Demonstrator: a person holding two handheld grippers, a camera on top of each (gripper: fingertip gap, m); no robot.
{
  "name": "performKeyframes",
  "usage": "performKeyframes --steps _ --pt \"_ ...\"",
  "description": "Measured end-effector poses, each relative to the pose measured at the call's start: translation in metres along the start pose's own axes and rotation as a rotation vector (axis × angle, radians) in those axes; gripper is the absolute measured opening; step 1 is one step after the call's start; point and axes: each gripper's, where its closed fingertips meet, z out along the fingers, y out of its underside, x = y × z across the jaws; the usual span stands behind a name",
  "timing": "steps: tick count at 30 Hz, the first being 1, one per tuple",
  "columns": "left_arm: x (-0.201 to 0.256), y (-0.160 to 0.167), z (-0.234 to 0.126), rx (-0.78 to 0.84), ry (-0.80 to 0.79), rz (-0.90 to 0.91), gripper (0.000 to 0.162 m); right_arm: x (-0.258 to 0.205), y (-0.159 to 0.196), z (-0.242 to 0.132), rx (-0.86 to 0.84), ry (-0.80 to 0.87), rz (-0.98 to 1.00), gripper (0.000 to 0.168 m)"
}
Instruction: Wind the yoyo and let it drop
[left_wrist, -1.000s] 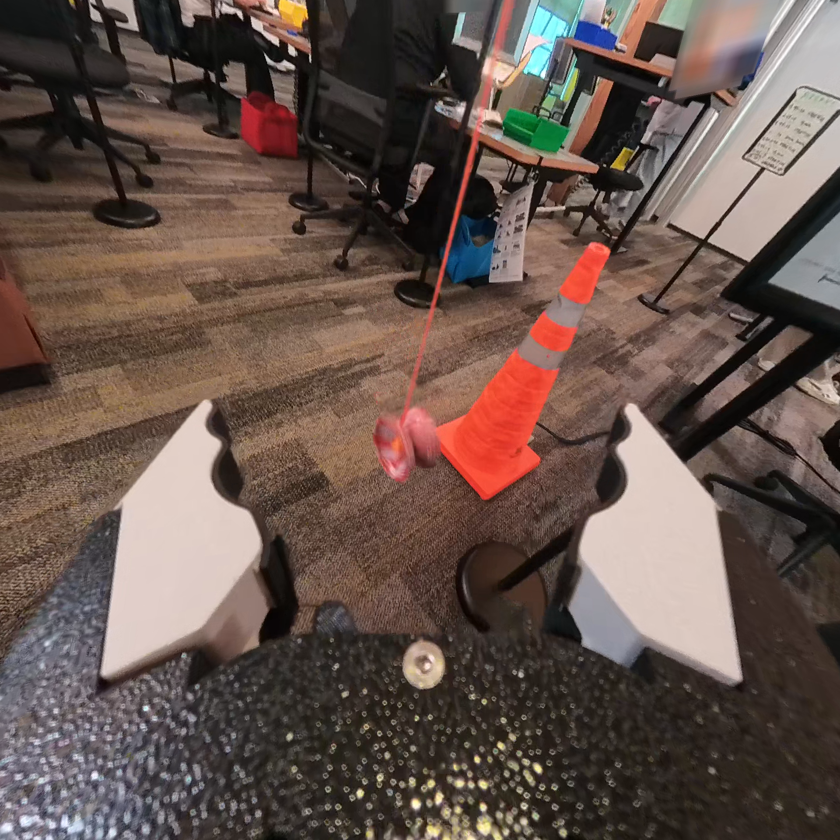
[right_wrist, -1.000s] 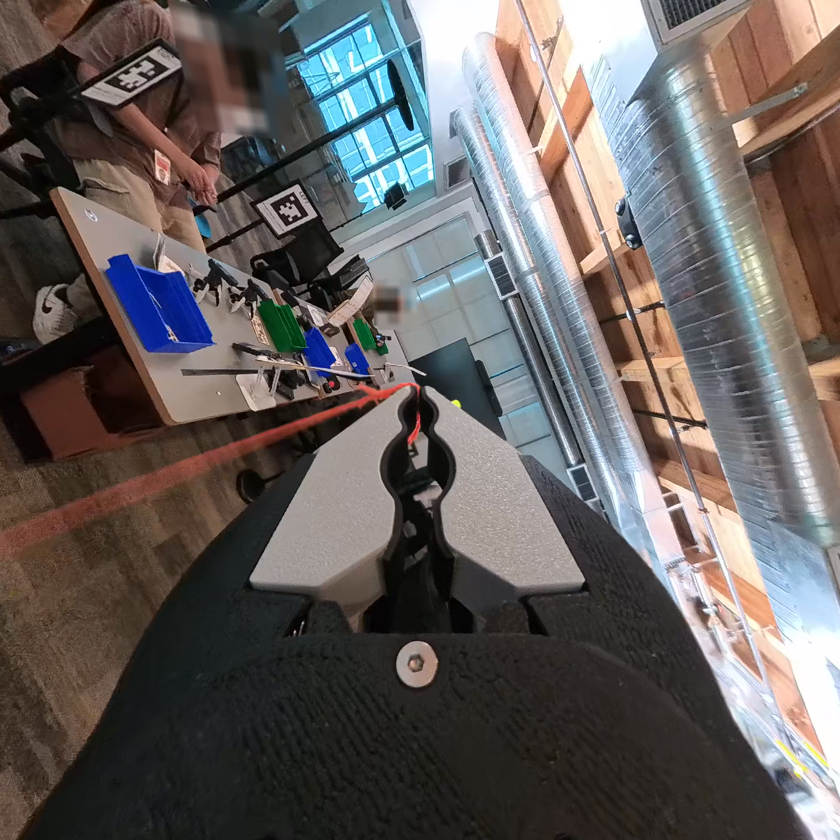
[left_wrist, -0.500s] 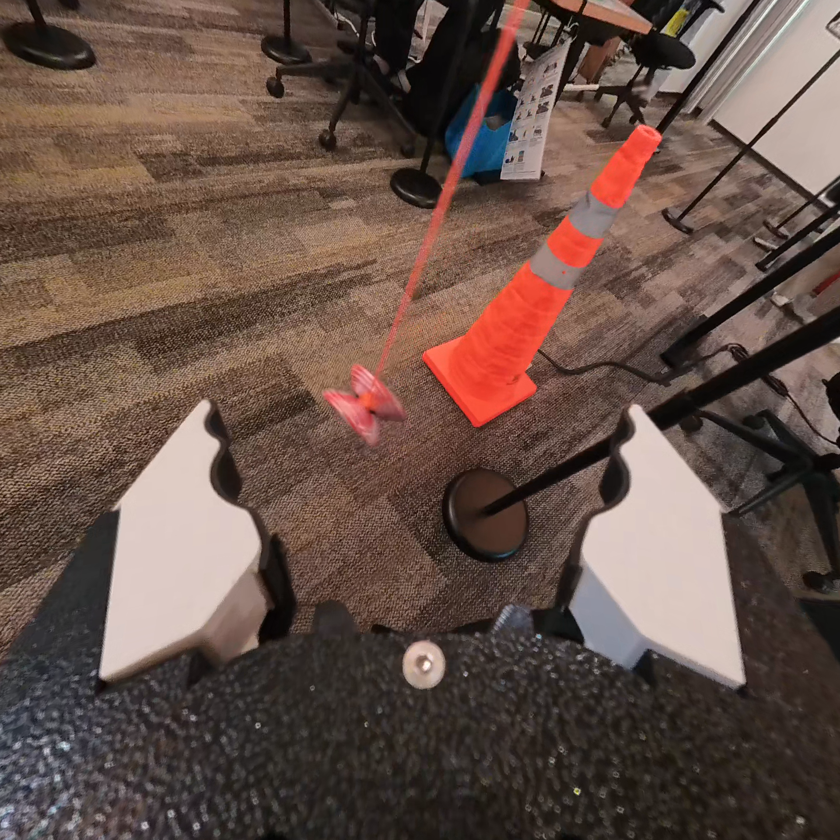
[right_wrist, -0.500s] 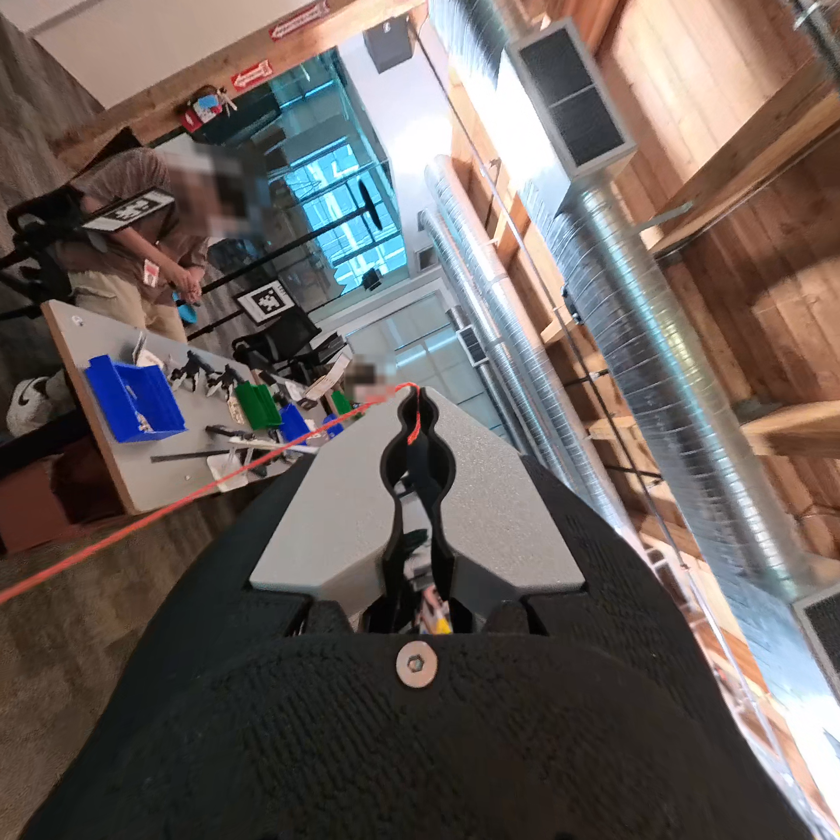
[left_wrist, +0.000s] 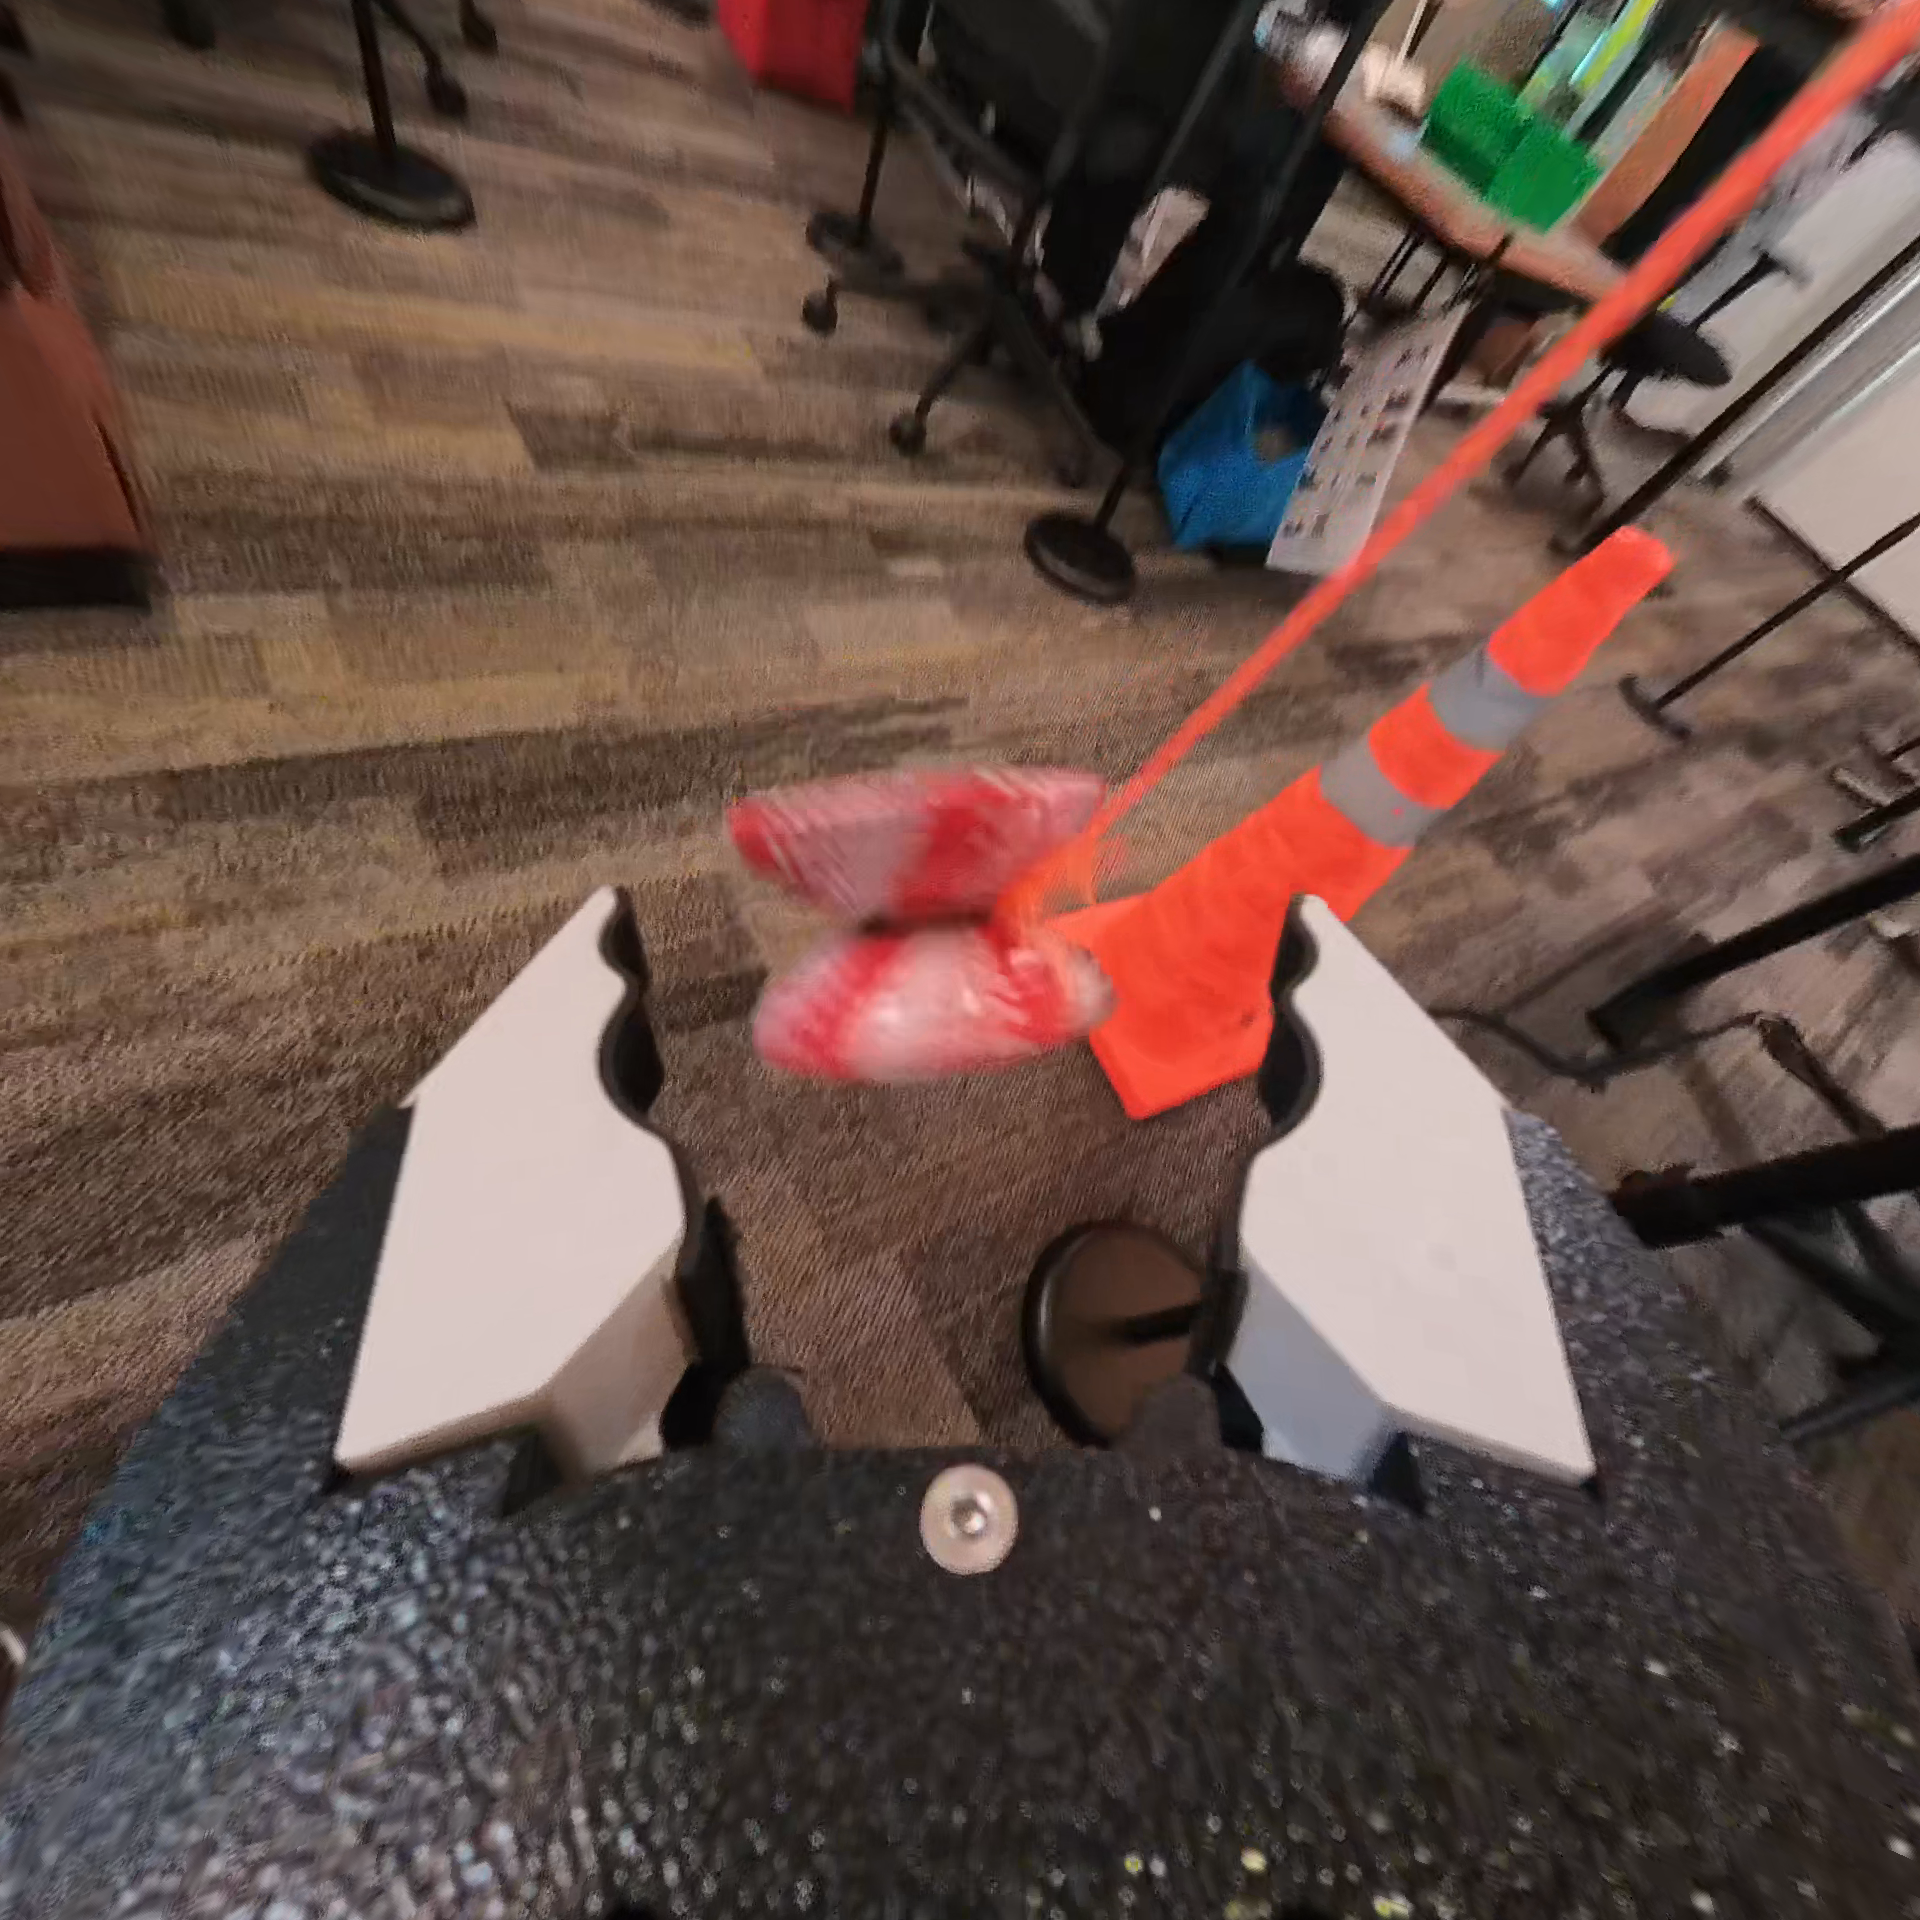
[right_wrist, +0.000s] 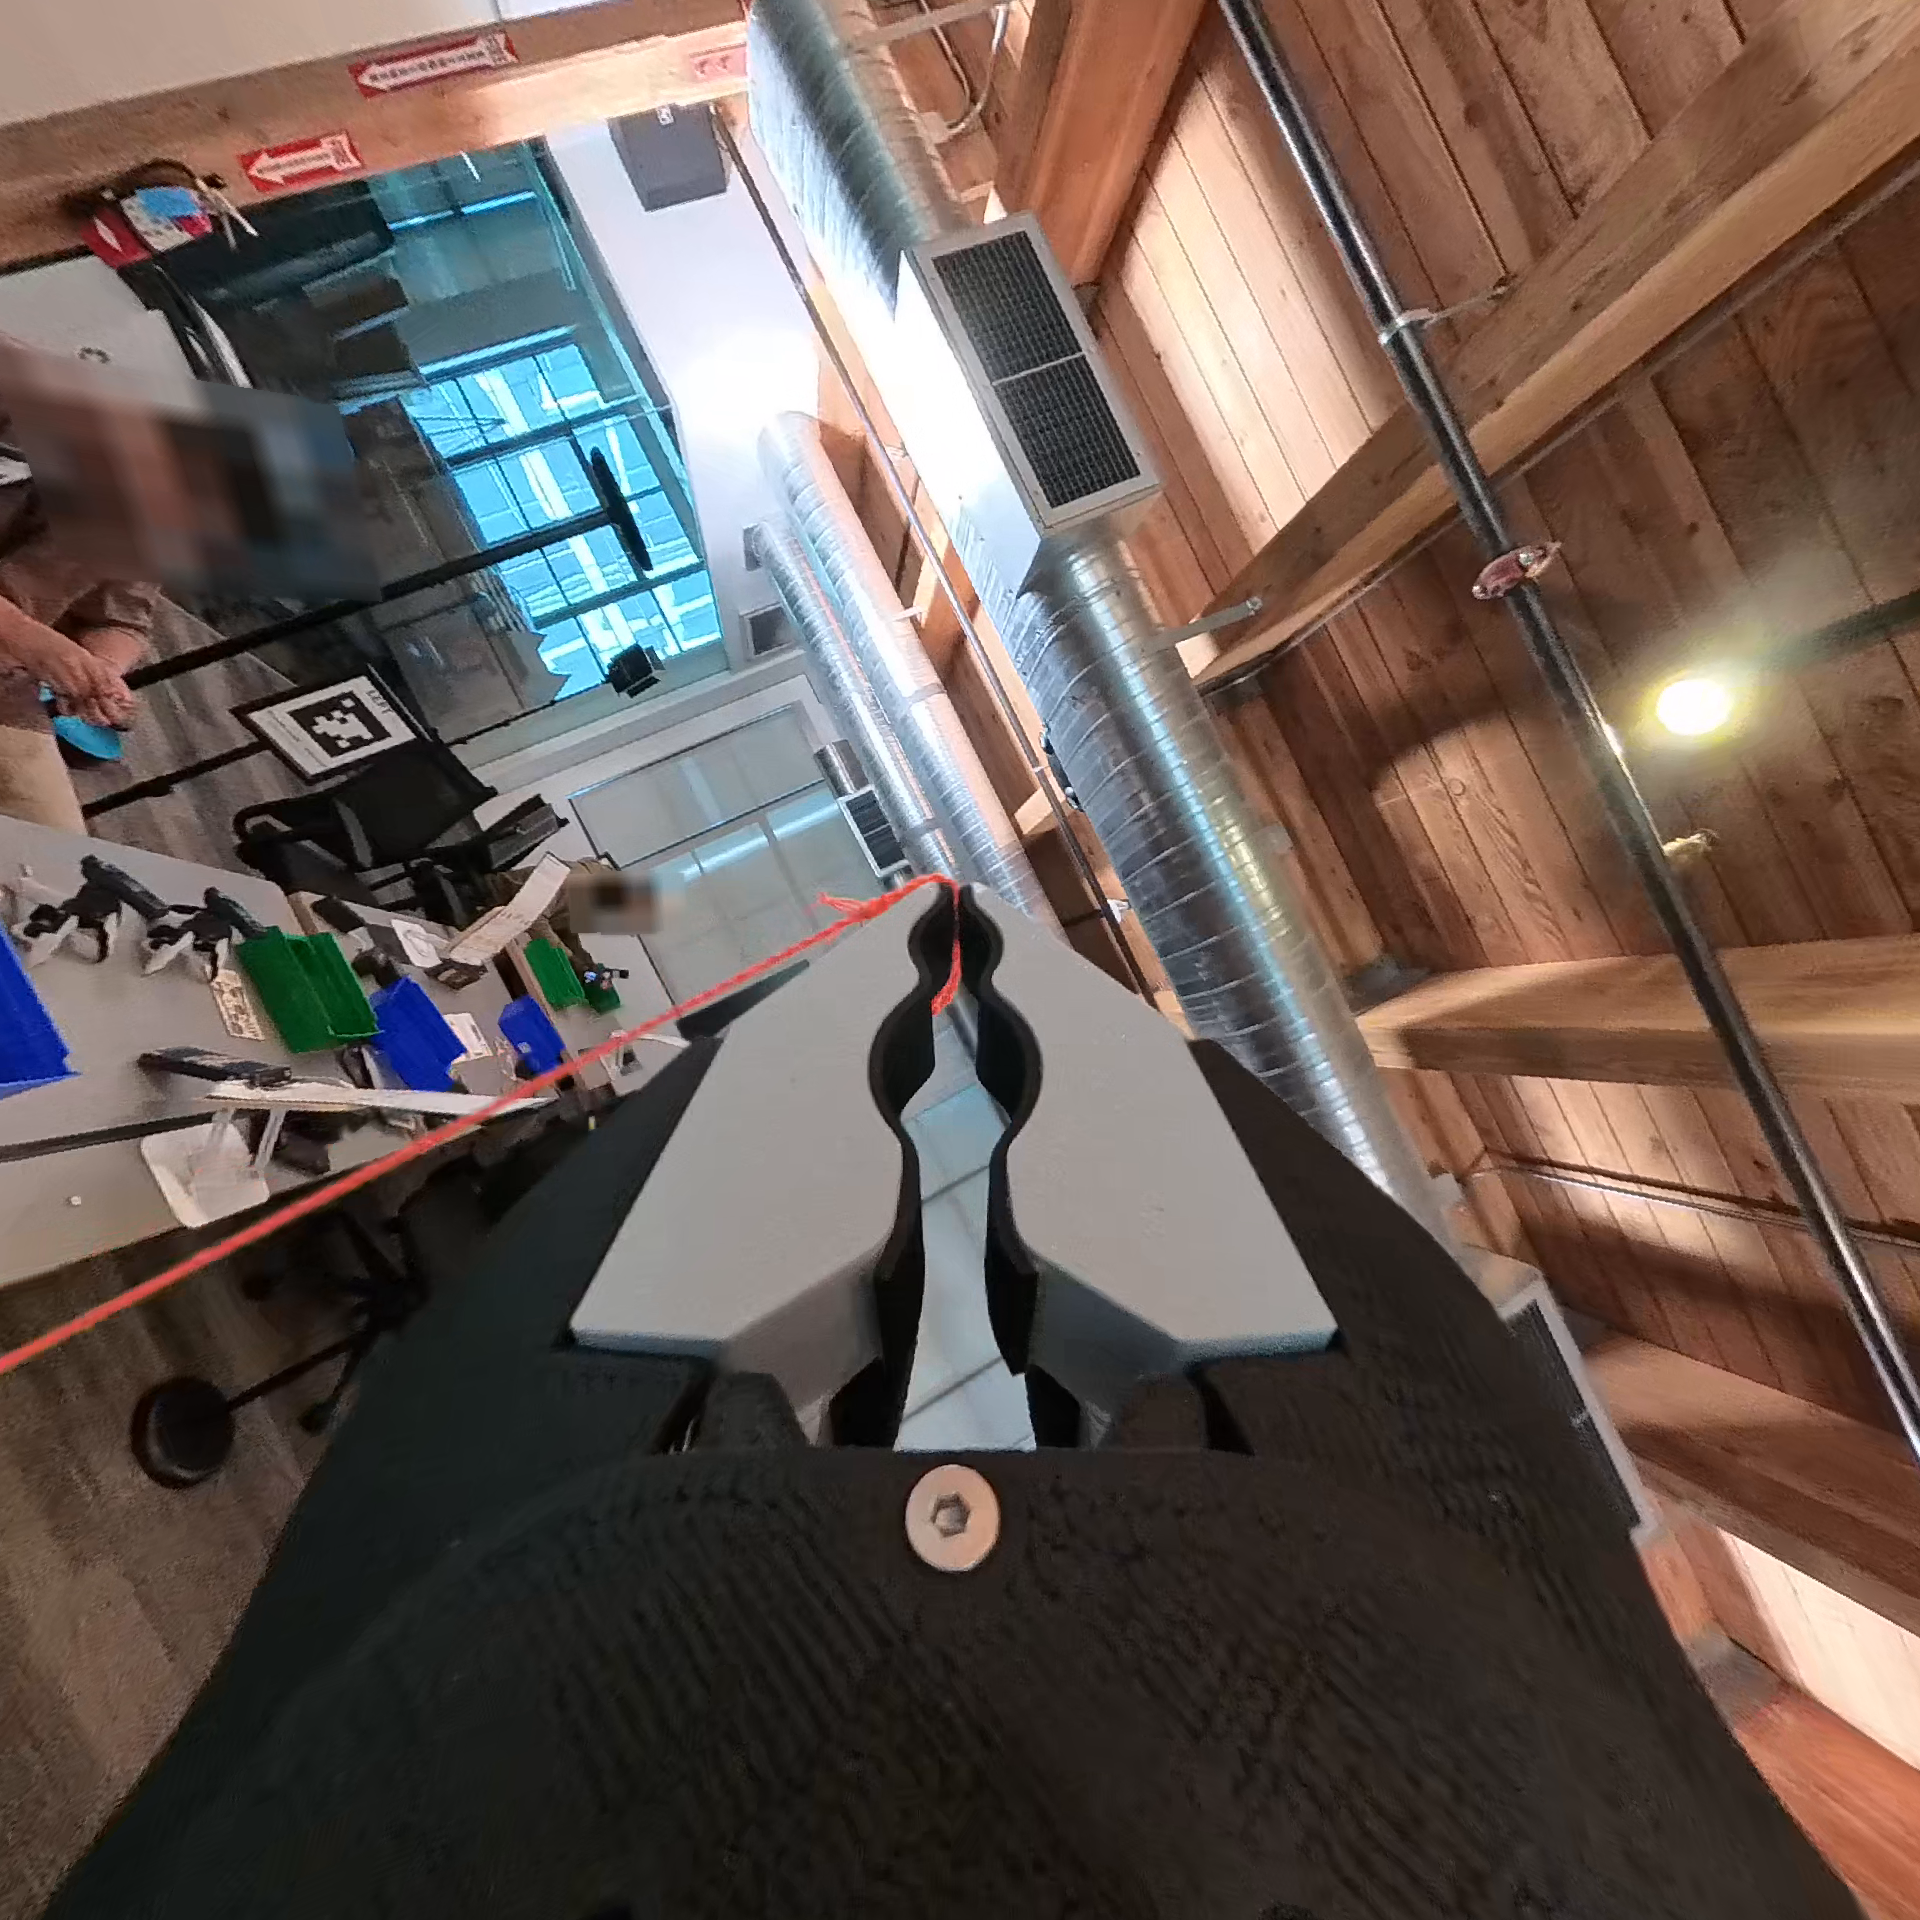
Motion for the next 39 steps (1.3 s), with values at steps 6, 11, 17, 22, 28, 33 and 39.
performKeyframes --steps 6,11,17,22,28,33,39 --pt "0.010 -0.017 -0.010 0.049 0.095 0.069 0.036 0.011 0.004 -0.007 -0.007 -0.002 0.030 0.000" --pt "0.003 -0.012 -0.012 0.016 0.074 0.143 0.000 0.010 0.012 -0.009 -0.032 -0.018 0.026 0.000" --pt "0.004 -0.027 -0.019 0.039 0.144 0.112 0.000 0.016 0.021 -0.013 -0.048 0.028 0.007 0.000" --pt "-0.027 -0.045 -0.039 0.117 0.148 0.036 0.000 0.044 0.040 -0.036 -0.046 0.051 0.100 0.000" --pt "-0.049 -0.073 -0.052 0.213 0.114 0.017 0.026 0.073 0.036 -0.047 -0.023 0.093 0.155 0.000" --pt "-0.063 -0.086 -0.054 0.196 -0.046 0.160 0.000 0.065 0.023 -0.041 -0.022 0.088 0.101 0.000" --pt "-0.113 -0.132 -0.105 0.295 -0.207 0.164 0.000 0.073 0.042 -0.067 0.046 0.144 0.203 0.000"
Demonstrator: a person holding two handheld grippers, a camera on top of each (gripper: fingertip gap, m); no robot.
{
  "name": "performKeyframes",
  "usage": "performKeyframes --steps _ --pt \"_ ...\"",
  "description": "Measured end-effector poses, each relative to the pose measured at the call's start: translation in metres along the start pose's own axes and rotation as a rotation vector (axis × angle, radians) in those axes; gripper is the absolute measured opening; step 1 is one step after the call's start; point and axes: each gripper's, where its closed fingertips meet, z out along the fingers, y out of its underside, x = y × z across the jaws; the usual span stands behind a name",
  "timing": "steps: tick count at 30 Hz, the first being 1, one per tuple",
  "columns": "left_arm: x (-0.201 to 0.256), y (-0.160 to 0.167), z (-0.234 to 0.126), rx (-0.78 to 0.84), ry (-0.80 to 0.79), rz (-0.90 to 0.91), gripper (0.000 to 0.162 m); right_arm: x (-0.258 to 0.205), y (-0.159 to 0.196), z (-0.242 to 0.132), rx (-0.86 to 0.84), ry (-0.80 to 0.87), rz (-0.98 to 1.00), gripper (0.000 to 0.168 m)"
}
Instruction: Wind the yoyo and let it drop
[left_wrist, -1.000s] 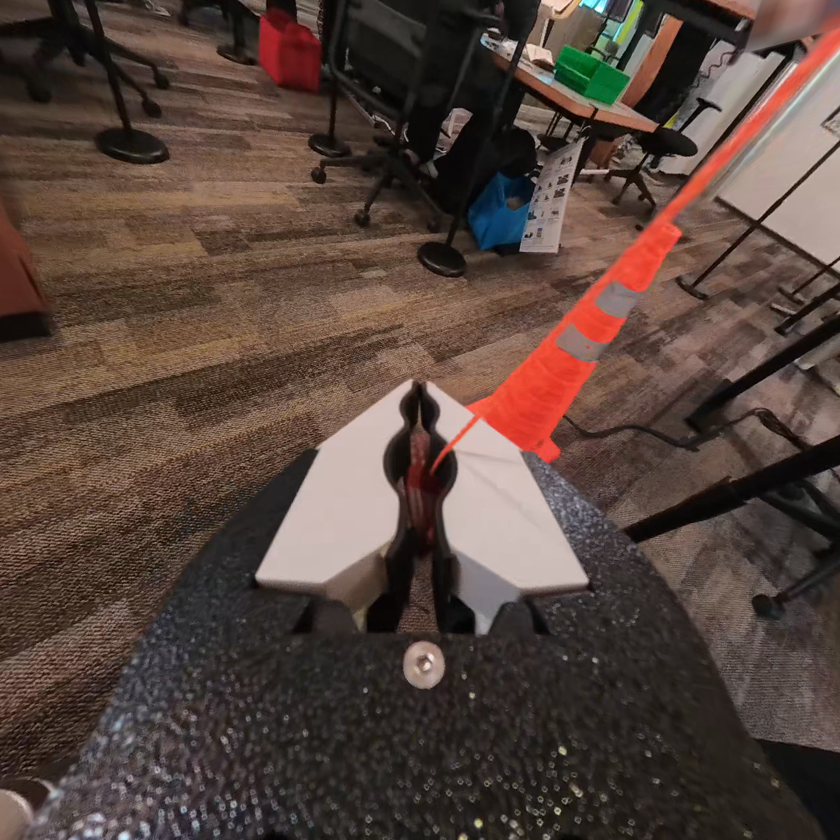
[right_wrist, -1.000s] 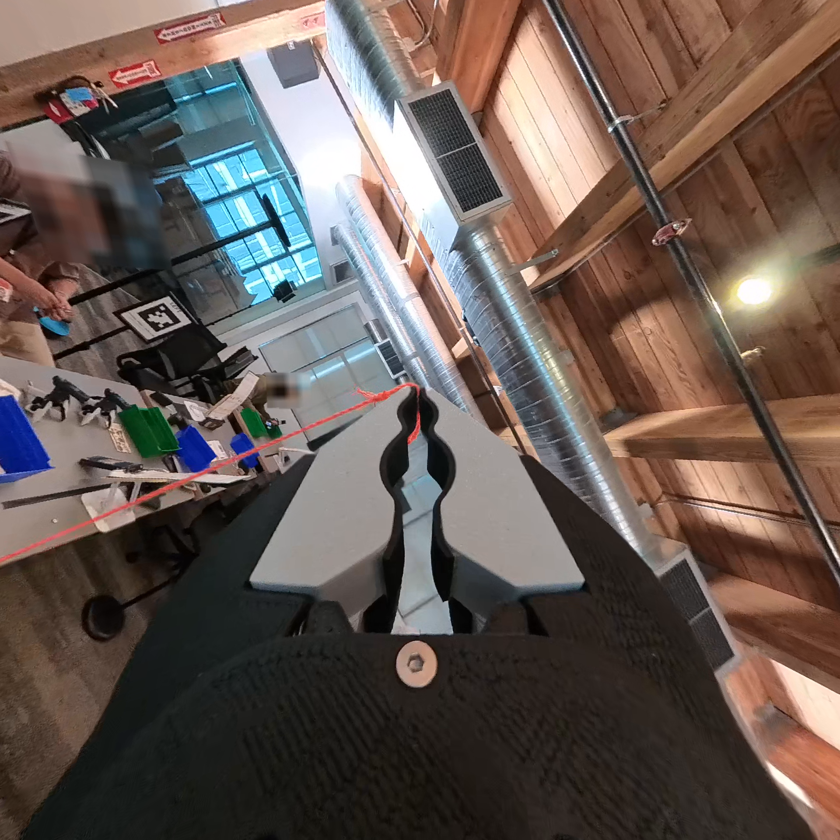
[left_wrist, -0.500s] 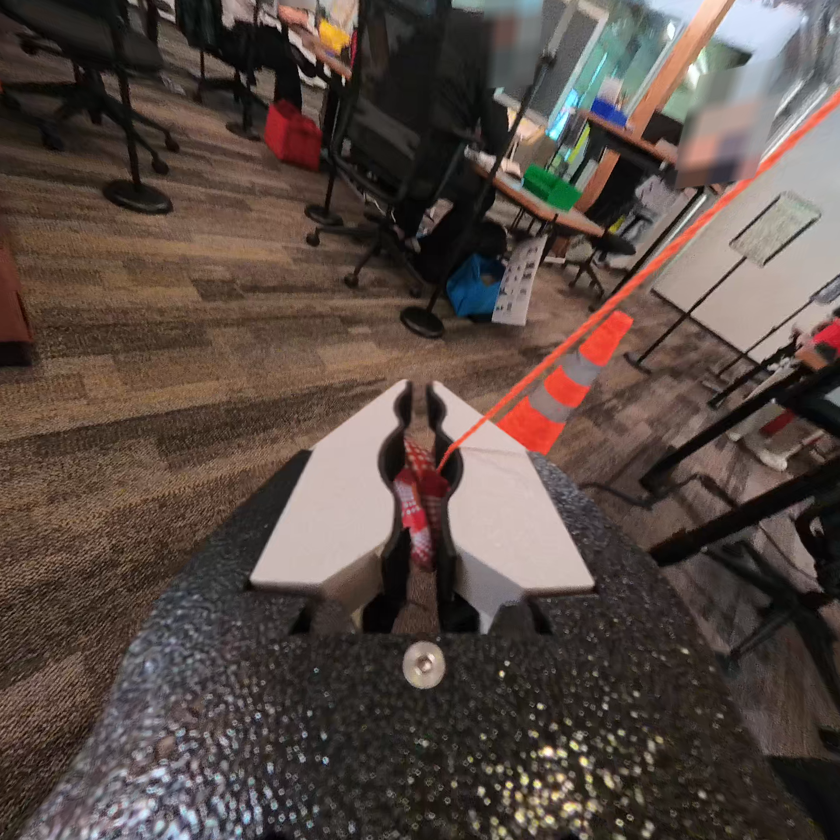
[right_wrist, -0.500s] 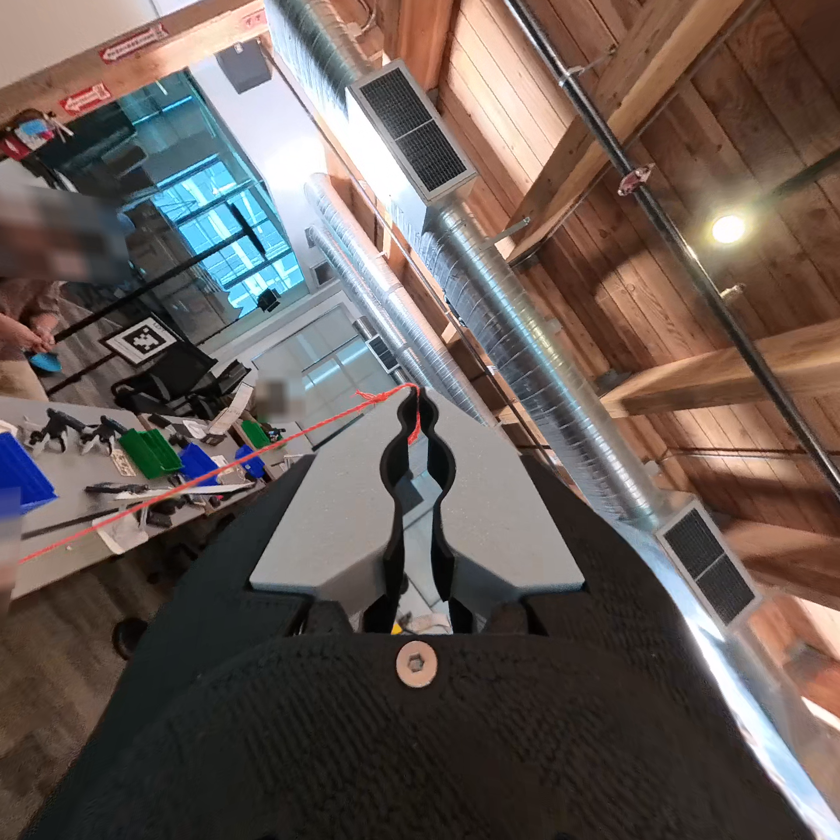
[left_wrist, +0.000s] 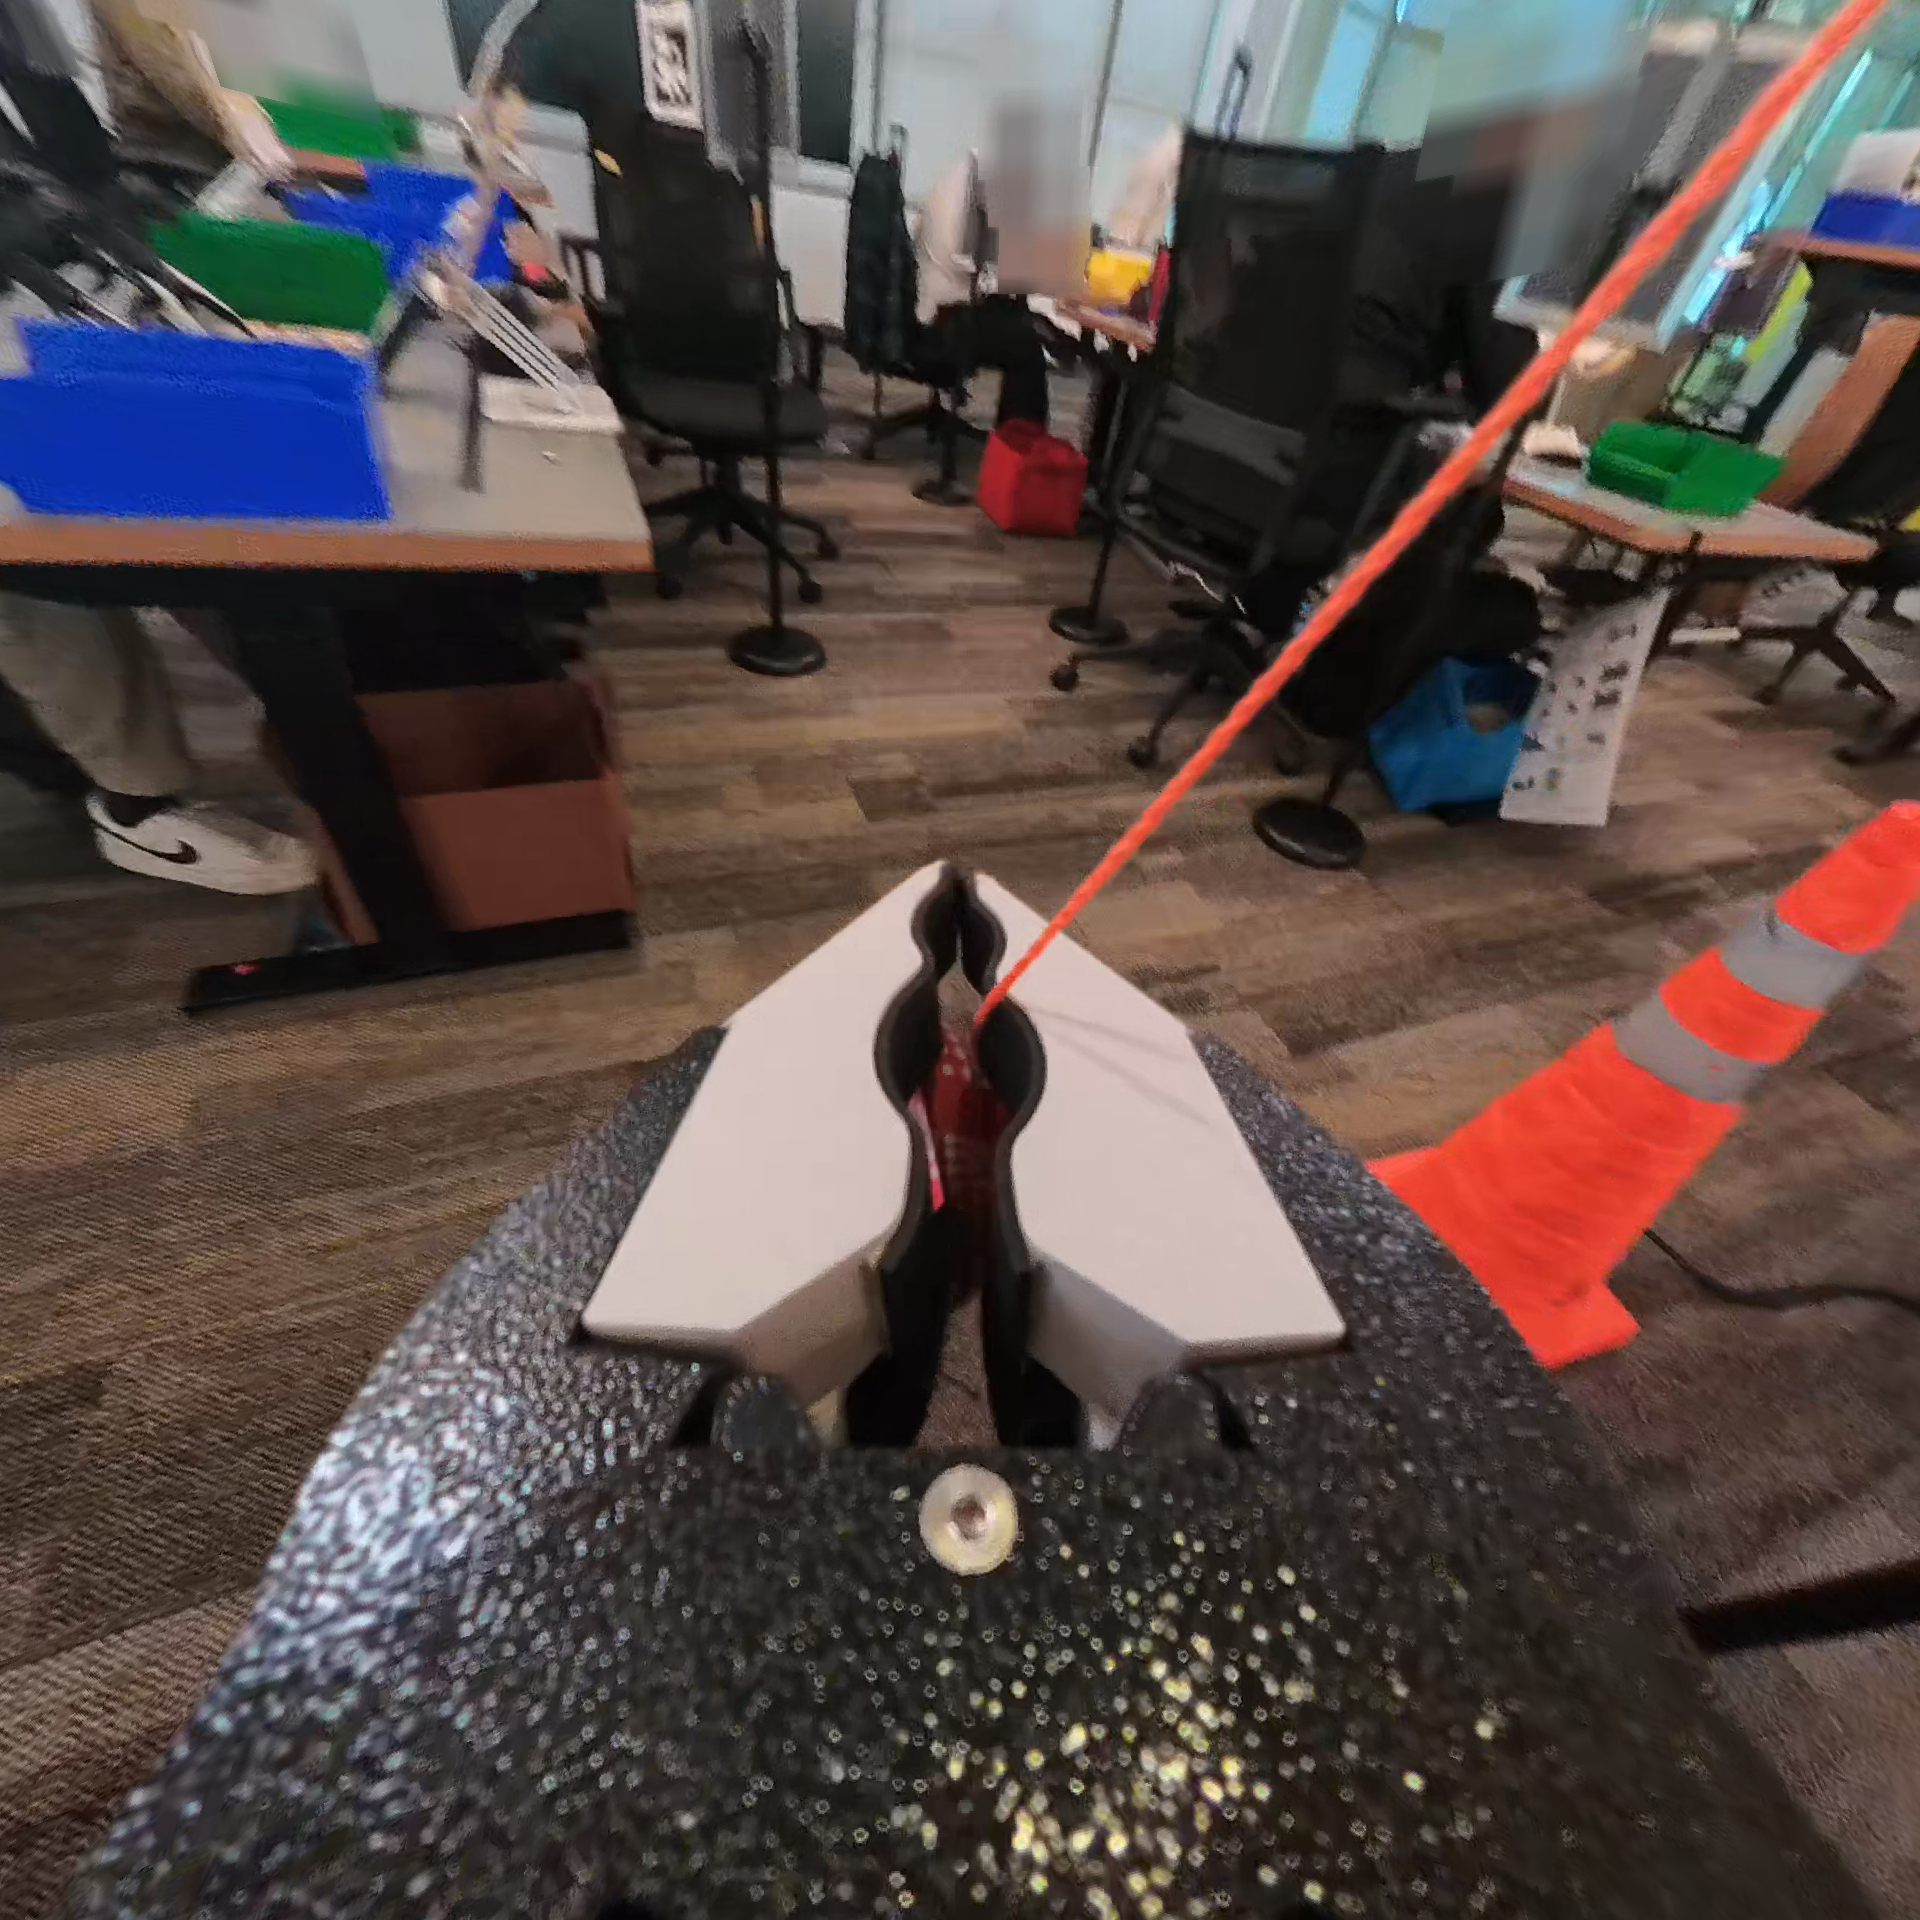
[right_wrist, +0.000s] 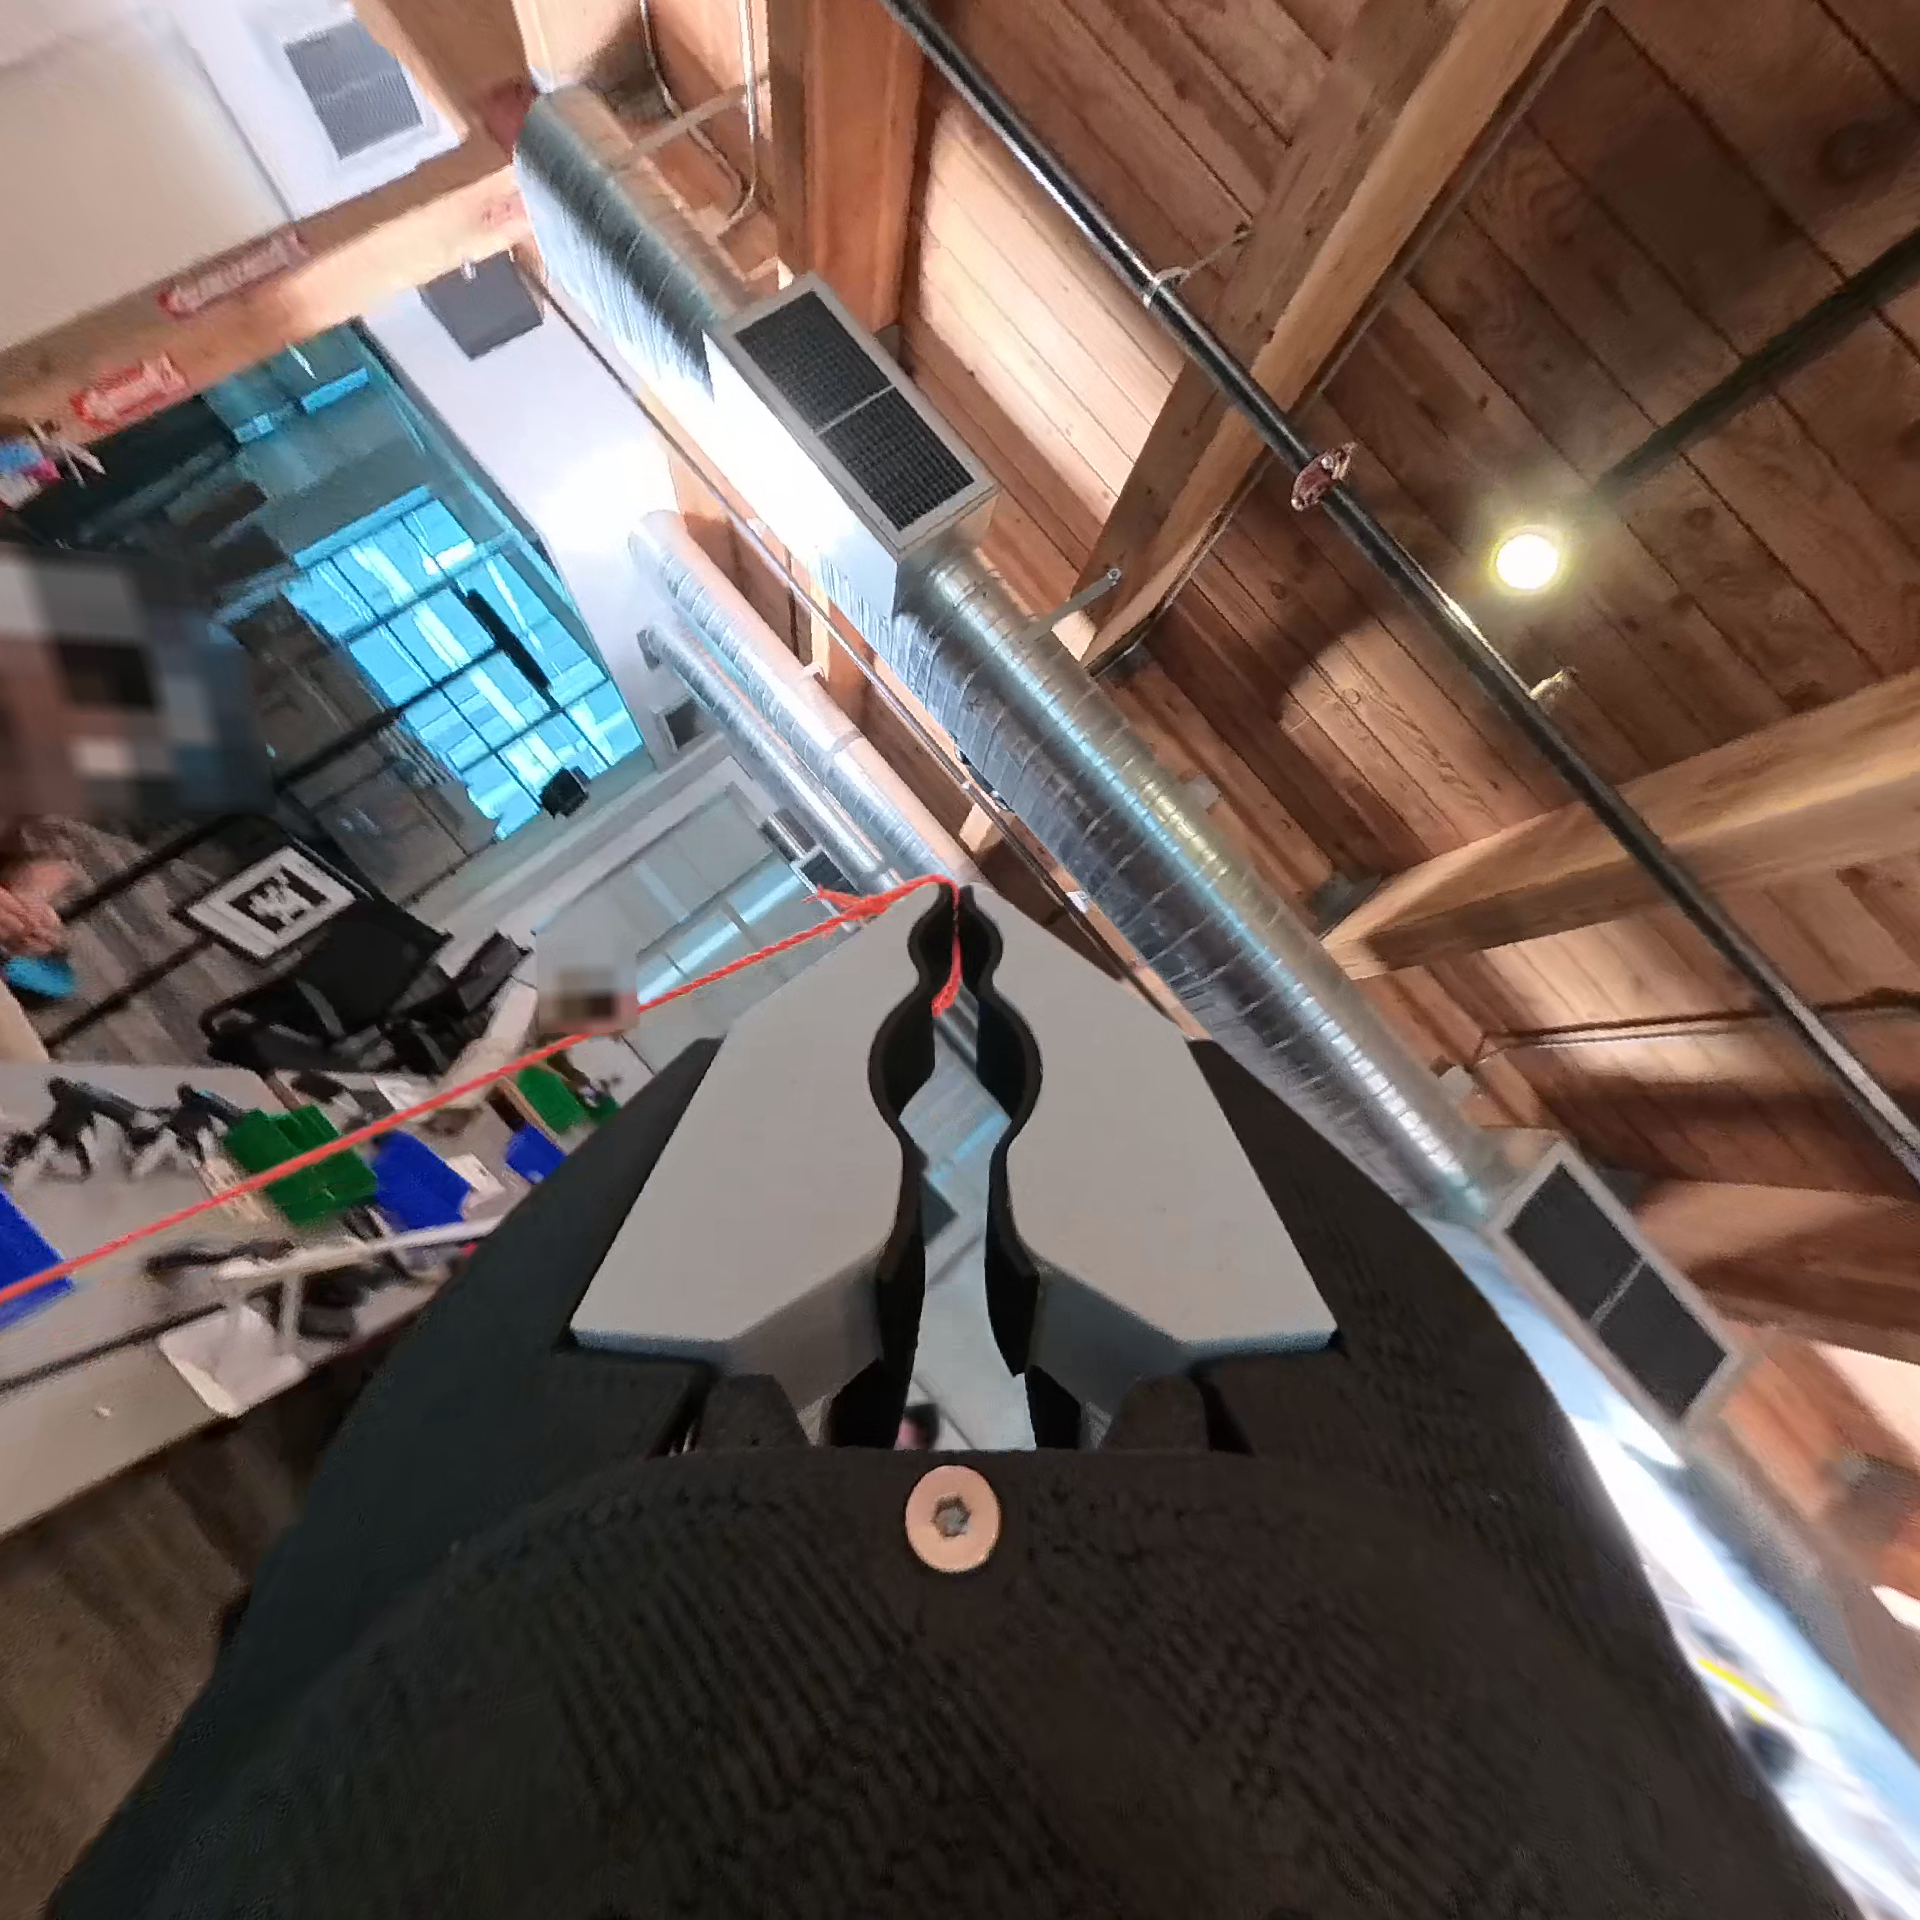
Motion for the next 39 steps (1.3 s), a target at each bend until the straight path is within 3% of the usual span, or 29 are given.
performKeyframes --steps 4,9,12,15,20,22,25,30,34,39 --pt "-0.044 -0.071 -0.062 0.131 -0.079 0.066 0.000 -0.008 0.022 -0.010 0.052 -0.071 0.133 0.000" --pt "-0.079 -0.166 -0.183 0.290 -0.265 0.216 0.000 -0.059 0.025 0.011 0.111 -0.209 0.190 0.000" --pt "-0.096 -0.211 -0.269 0.348 -0.404 0.279 0.000 -0.065 0.000 0.032 0.185 -0.240 0.237 0.000" --pt "-0.101 -0.245 -0.349 0.367 -0.510 0.333 0.000 -0.040 -0.036 0.048 0.291 -0.215 0.313 0.000" --pt "-0.096 -0.265 -0.445 0.276 -0.625 0.386 0.000 -0.006 -0.082 0.055 0.489 -0.226 0.548 0.000" --pt "-0.096 -0.256 -0.474 0.221 -0.676 0.385 0.000 -0.020 -0.098 0.059 0.551 -0.308 0.654 0.000" --pt "-0.095 -0.224 -0.514 0.172 -0.716 0.293 0.000 -0.077 -0.125 0.065 0.613 -0.457 0.739 0.000" --pt "-0.098 -0.128 -0.567 0.084 -0.781 0.037 0.000 -0.238 -0.206 0.042 0.661 -0.855 0.767 0.000" --pt "-0.096 -0.032 -0.586 0.012 -0.805 -0.226 0.000 -0.406 -0.275 -0.041 0.693 -1.200 0.602 0.000" --pt "-0.072 0.059 -0.587 -0.077 -0.782 -0.562 0.000 -0.618 -0.320 -0.193 0.673 -1.631 0.451 0.000"
